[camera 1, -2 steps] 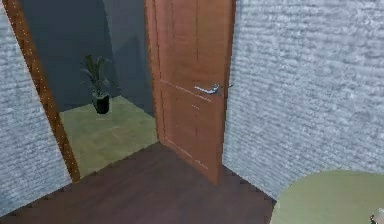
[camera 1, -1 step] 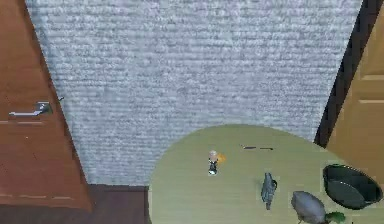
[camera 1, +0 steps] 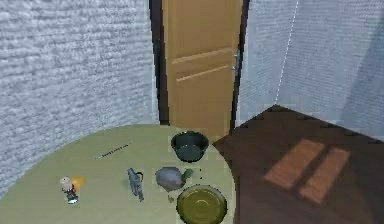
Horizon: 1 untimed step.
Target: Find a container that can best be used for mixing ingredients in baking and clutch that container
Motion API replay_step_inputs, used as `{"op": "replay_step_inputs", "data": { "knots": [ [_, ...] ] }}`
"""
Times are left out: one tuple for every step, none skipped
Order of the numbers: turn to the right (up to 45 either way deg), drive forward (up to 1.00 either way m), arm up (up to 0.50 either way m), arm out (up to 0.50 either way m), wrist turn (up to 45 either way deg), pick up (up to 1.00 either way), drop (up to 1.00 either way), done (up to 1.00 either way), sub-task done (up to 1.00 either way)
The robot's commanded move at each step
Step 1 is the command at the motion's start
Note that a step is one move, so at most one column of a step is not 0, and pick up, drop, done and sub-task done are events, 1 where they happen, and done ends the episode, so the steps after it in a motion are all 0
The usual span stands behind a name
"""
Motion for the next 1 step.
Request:
{"op": "replay_step_inputs", "data": {
  "knots": [
    [45.0, 0.0, 0.0, 0.0, 0.0, 0.0, 0.0, 0.0, 0.0]
  ]
}}
